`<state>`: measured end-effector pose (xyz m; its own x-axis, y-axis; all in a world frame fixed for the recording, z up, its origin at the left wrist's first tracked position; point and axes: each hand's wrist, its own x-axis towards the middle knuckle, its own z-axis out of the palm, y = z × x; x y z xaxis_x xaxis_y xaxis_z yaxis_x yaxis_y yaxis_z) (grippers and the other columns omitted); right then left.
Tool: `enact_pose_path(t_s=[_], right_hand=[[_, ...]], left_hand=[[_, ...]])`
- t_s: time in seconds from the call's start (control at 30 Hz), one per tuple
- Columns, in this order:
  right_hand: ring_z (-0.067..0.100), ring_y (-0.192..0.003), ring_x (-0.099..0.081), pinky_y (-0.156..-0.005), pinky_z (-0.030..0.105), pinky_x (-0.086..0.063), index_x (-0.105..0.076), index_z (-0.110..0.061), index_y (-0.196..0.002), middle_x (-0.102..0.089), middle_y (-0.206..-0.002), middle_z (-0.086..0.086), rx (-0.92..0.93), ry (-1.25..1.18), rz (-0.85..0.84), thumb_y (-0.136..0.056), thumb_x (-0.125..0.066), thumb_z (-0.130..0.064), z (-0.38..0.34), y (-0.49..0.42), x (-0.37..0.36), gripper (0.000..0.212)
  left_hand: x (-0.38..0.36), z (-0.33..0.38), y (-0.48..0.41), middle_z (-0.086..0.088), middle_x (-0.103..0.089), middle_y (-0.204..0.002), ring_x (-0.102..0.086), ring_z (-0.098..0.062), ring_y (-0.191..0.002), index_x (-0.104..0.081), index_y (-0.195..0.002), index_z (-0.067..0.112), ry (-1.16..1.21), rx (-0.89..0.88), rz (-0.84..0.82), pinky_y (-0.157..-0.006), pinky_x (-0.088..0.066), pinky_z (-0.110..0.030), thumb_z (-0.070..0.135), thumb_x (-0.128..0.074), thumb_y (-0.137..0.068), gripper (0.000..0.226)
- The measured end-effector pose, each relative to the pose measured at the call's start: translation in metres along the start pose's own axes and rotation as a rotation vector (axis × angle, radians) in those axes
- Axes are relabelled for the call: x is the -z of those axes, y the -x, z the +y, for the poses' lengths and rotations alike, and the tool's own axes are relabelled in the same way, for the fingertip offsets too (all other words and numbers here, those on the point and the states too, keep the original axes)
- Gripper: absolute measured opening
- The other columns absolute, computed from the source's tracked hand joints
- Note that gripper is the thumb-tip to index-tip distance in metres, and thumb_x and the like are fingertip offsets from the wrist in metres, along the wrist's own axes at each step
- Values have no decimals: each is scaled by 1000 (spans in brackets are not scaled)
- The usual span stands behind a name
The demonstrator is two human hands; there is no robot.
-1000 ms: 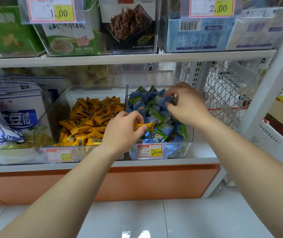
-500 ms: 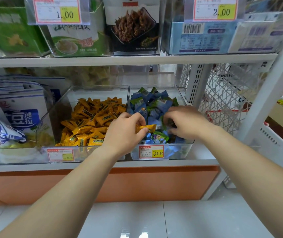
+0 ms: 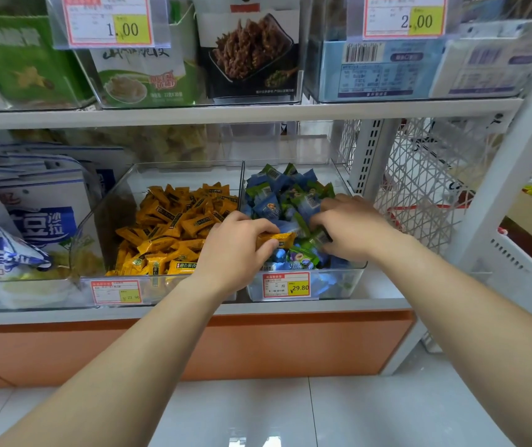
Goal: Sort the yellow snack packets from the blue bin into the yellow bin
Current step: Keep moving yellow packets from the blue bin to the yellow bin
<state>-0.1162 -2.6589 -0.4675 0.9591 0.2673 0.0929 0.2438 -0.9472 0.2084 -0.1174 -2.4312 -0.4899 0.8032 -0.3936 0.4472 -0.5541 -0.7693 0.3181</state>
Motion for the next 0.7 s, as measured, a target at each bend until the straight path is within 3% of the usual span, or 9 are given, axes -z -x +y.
enact_pose_path(t_s=[0.1, 0.2, 0.3, 0.37, 0.43, 0.5, 0.6, 0.7], right_hand=[[23, -100, -52, -77, 31, -37, -62, -30, -109, -57, -107, 0, -44, -62, -50, -79, -75, -45, 1, -1, 6, 36], [20, -85, -57, -75, 33, -50, -57, -33, -102, -62, -99, 0, -101, -265, -56, -80, -77, -40, 9, 2, 24, 30], [7, -75, -60, -62, 22, -46, -55, -38, -103, -65, -93, -8, -125, -497, 176, -85, -70, -34, 21, 6, 47, 23], [1, -66, -62, -57, 16, -46, -57, -40, -99, -65, -86, -11, -193, -738, 309, -87, -67, -30, 18, 4, 52, 18], [8, -64, -69, -63, 25, -56, -60, -34, -97, -71, -83, -1, -260, -1026, 318, -88, -68, -21, 6, -6, 49, 18], [16, -71, -73, -71, 36, -61, -63, -25, -107, -73, -85, 6, -355, -1213, 294, -88, -69, -12, -5, -20, 42, 23], [12, -92, -66, -79, 24, -51, -60, -24, -124, -69, -102, -7, -457, -1051, 310, -86, -70, -18, -2, -32, 36, 39], [5, -84, -62, -66, 15, -43, -67, -33, -99, -66, -93, -17, -360, -864, 292, -85, -70, -23, 8, -20, 34, 17]], left_hand=[[1, 0, 0, 5, -65, -104, -53, -18, -110, -68, -115, 35, 3, -3, -8, -88, -47, -42, 41, -61, -94, 23], [6, 2, -2, 10, -68, -105, -56, -15, -103, -66, -118, 35, -1, -21, 8, -89, -45, -40, 41, -58, -97, 24], [21, 0, -8, 14, -69, -103, -60, -8, -93, -68, -117, 30, 76, 15, 150, -80, -50, -29, 38, -60, -96, 24], [34, -10, -13, 14, -66, -97, -60, -7, -85, -67, -116, 29, 125, 137, 253, -74, -51, -26, 38, -62, -94, 24], [45, -29, -15, 6, -69, -100, -63, -13, -83, -65, -114, 27, 133, 286, 316, -72, -48, -27, 38, -62, -95, 22], [50, -47, -12, -6, -71, -111, -65, -21, -89, -63, -121, 23, 85, 384, 285, -76, -48, -30, 36, -62, -96, 28], [49, -53, -6, -14, -61, -131, -61, -33, -110, -52, -141, 19, -47, 446, 145, -90, -51, -42, 38, -61, -95, 50], [42, -29, -4, -6, -59, -134, -56, -27, -119, -52, -138, 25, -38, 282, 166, -92, -48, -37, 42, -59, -94, 48]])
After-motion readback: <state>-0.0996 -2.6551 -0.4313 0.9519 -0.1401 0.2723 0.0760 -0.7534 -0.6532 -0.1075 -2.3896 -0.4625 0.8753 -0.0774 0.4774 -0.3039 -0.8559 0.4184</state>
